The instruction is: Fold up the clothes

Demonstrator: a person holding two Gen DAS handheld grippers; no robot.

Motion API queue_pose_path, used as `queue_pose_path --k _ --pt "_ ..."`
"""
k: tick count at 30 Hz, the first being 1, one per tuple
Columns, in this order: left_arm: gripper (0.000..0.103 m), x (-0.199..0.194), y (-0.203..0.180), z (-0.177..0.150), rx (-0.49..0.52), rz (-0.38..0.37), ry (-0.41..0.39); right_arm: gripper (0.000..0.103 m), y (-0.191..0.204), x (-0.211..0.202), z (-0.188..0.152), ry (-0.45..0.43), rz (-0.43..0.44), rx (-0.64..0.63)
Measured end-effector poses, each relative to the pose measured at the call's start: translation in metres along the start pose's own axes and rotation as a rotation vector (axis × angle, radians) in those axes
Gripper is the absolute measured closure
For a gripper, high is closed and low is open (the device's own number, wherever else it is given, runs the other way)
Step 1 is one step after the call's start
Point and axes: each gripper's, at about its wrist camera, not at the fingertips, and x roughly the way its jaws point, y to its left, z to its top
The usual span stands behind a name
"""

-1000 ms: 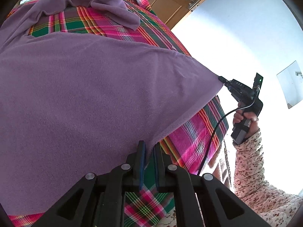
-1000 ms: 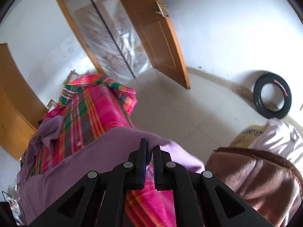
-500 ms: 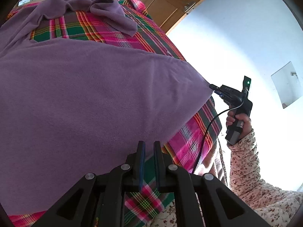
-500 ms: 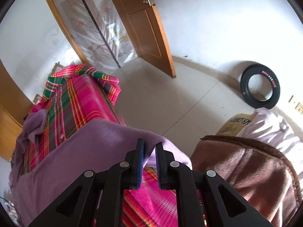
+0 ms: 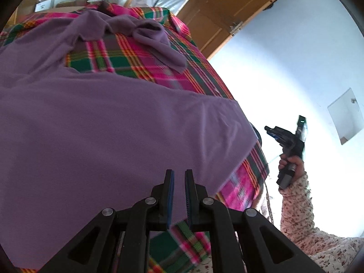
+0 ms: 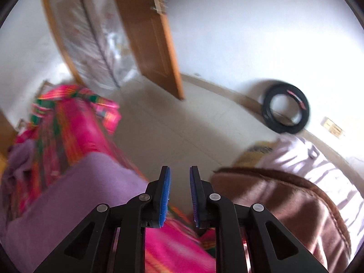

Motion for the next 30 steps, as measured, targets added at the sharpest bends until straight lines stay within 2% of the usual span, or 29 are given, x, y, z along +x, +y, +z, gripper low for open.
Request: queue_pose_path --k 3,5,8,13,16,20,22,25,30 --pt "0.094 -0.007 0.009 0.005 -0.018 0.031 -0.028 0.085 0.041 -0.007 -0.002 -0.004 0.135 -0.114" --pt "0.094 -0.010 0.017 0.008 -0.018 0.019 -0.025 0.085 0.072 -0.008 -0.008 0.013 0.229 -0.203" --pt "0.094 -0.021 0.031 0.014 -0.048 0.052 -0.060 0.085 0.115 0.001 -0.024 0.060 0.296 -0.310" --pt "0.094 -0.039 0.055 0.023 -0.099 0.105 -0.102 0.085 0.151 0.020 -0.042 0.129 0.278 -0.396" --pt "0.093 -0.051 0.069 0.030 -0.130 0.146 -0.131 0.085 0.164 0.019 -0.037 0.119 0.272 -0.412" --pt "0.091 -0.064 0.082 0.048 -0.151 0.203 -0.167 0.085 0.192 0.011 -0.027 0.101 0.365 -0.438" --pt "0.086 -0.061 0.084 0.060 -0.134 0.212 -0.171 0.085 0.207 0.007 -0.022 0.098 0.414 -0.453" --pt "0.086 -0.046 0.085 0.081 -0.115 0.239 -0.148 0.085 0.233 0.015 -0.020 0.117 0.453 -0.485" --pt "0.085 -0.015 0.083 0.109 -0.056 0.301 -0.100 0.076 0.270 0.035 -0.021 0.170 0.503 -0.538"
